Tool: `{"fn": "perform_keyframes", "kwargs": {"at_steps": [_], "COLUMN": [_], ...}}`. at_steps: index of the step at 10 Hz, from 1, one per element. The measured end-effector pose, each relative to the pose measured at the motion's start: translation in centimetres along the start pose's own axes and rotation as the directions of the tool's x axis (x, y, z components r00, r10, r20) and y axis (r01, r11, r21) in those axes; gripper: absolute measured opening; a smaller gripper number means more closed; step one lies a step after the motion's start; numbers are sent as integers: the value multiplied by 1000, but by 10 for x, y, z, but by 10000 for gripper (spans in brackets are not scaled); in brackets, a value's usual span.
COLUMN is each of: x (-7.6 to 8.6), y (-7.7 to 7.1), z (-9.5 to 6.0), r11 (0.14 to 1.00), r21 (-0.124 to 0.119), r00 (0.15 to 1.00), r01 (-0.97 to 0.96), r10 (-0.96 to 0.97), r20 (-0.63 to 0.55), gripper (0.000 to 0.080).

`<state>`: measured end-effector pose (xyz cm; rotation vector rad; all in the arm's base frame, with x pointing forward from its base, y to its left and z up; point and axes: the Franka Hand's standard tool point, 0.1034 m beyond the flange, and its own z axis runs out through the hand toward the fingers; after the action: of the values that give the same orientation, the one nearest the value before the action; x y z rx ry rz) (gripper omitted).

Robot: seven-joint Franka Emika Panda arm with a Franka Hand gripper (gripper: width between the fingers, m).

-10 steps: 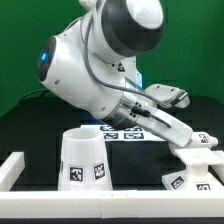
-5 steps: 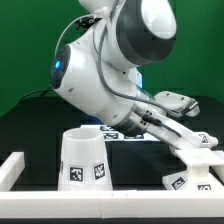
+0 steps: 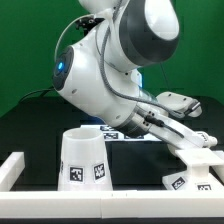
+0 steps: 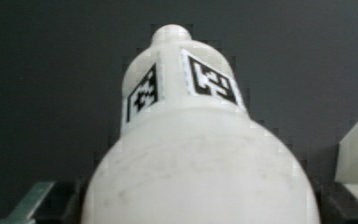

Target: Assemble lamp

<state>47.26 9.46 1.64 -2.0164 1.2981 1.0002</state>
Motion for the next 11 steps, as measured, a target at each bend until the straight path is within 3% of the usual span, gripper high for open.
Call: {"fn": "perform_keyframes", "kwargs": {"at_steps": [4,6,7,8,9,11], "x": [-1,-22,-33,-44,-50,-50], "y": [-3,-15,-18,-23,-29,-38], "z": [-4,-46,-63,-85,-100,-97], "r11": [1000,997,994,986,970,965], "r21": [2,9,-5,-38,-111,-100], "r00": [1000,993,983,966,929,880], "r01": [10,76,111,162,217,242], "r10": [-10,-75,-110,-166,-240,-262], "r20": [-14,-87,-144,-199,-281,-396], "gripper": [573,574,574,574,574,574]}}
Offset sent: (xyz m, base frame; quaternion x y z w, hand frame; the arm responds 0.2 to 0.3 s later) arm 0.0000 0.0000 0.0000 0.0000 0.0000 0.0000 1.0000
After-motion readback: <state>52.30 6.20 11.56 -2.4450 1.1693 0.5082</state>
